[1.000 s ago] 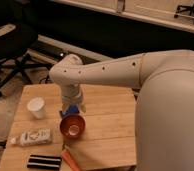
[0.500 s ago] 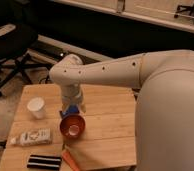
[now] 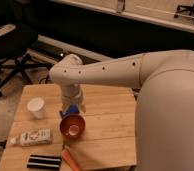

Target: Stand the bottle upright

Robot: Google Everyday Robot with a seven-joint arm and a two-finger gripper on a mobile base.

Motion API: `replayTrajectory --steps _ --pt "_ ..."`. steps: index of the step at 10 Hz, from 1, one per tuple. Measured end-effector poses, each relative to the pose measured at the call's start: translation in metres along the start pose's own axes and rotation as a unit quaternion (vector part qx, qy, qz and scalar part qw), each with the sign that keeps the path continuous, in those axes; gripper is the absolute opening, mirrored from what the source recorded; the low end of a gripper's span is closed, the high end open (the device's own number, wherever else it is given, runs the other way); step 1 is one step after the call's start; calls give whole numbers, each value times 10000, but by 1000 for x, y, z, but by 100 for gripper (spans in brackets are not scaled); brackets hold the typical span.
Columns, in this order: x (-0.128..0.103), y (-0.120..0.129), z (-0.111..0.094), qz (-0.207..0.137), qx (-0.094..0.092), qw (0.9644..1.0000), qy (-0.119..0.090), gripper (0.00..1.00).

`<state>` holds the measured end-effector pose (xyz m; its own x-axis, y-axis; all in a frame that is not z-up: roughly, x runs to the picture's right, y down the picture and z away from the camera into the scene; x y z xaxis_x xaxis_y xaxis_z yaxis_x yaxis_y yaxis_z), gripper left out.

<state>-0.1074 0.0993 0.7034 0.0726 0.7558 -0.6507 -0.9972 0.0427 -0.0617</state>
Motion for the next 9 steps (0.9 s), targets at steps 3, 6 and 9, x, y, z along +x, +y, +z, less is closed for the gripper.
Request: replayTrajectory --steps 3,6,9 --pt "0 0 0 0 0 10000 0 65" --pt "-7 2 -5 -215 60 9995 -220 65" --pt "-23 47 -35 -1553 223 9813 -1113 65"
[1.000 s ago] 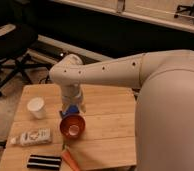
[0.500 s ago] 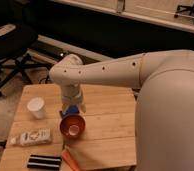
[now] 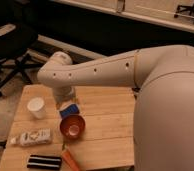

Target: Stand the bottle upright

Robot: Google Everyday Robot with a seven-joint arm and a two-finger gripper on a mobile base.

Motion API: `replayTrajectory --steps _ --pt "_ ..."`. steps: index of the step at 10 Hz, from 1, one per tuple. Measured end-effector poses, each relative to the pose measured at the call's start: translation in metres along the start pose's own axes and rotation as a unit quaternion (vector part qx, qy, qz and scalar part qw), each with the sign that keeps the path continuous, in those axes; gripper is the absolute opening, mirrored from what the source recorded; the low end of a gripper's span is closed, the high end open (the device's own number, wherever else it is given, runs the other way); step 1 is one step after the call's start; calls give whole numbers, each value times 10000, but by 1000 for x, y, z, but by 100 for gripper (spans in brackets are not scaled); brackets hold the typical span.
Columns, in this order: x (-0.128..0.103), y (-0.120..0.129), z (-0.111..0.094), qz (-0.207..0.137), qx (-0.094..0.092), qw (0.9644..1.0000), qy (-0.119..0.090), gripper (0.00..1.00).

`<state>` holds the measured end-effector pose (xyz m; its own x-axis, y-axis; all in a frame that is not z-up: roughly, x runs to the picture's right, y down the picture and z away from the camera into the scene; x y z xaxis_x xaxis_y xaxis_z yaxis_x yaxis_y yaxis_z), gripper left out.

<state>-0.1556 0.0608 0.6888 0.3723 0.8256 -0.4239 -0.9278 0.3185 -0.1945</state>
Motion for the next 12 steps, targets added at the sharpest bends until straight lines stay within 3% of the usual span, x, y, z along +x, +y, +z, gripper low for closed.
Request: replayTrajectory --steps 2,3,5,6,8,10,11,12 --pt "-12 34 -12 -861 -12 9953 -449 65" --pt "-17 62 -17 -1404 -75 9877 -682 65" --pt "-18 108 -20 -2228 -203 9702 -927 65" --pt "-16 136 -20 -2724 -272 9564 -1019 65" --pt "-12 174 -13 -3406 -337 9333 -1088 65" --pt "-10 202 1 -3907 -348 9143 -1011 65" --pt "-9 208 5 -4005 -349 9105 -965 65" --pt "-10 206 6 -3993 -330 9112 -957 65"
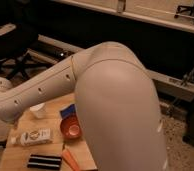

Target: Stand the bottle upright

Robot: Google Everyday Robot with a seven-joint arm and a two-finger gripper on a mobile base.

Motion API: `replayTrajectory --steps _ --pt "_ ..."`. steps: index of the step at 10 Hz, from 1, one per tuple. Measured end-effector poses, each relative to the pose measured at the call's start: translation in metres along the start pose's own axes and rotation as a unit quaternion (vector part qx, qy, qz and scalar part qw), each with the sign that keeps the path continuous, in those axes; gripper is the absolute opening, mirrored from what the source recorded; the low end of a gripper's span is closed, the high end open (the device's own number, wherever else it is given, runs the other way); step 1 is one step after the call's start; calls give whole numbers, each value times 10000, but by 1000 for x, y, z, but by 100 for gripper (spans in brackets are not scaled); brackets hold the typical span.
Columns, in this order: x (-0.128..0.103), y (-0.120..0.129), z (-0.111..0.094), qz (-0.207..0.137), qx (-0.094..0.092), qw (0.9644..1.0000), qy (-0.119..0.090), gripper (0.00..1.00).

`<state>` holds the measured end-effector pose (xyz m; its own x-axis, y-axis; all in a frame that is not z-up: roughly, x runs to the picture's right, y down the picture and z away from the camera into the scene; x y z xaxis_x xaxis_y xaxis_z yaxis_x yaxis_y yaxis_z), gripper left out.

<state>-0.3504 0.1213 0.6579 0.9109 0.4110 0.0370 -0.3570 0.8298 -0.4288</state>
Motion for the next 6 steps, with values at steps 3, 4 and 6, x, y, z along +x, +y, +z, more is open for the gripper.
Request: replayTrajectory --steps 3,4,6 --pt "1 -1 0 0 10 10000 18 65" --pt "1 -1 0 6 12 10000 16 65" --pt "1 -2 0 0 14 10000 1 65"
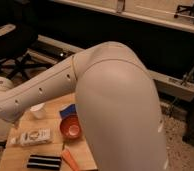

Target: Stand the bottle upright

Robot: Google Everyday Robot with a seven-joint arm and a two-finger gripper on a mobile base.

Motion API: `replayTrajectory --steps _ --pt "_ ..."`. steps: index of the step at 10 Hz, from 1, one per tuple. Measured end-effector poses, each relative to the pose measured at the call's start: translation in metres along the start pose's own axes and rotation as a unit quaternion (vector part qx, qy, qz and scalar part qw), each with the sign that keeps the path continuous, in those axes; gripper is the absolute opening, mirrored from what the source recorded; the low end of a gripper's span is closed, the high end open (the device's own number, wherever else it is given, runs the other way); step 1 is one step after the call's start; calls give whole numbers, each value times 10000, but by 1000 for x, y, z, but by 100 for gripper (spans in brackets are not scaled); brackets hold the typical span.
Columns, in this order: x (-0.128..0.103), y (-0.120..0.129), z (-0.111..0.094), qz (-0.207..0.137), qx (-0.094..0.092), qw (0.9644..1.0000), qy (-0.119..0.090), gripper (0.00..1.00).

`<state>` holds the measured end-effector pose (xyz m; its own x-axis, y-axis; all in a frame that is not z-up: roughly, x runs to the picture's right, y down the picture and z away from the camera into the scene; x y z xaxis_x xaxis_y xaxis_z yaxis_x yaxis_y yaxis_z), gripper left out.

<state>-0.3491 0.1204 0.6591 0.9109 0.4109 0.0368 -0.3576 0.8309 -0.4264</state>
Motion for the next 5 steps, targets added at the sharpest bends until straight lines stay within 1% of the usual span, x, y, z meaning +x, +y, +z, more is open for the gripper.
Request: replayTrajectory --steps 1,2,3,4,5 --pt "-4 0 0 -92 28 9999 -61 65" --pt "-16 1 1 -354 96 9991 -196 65" --pt "-32 4 2 -739 176 9964 -380 65" --pt "-51 8 5 -1214 256 9907 -561 65" --pt "-62 14 9 -1563 283 9852 -637 65"
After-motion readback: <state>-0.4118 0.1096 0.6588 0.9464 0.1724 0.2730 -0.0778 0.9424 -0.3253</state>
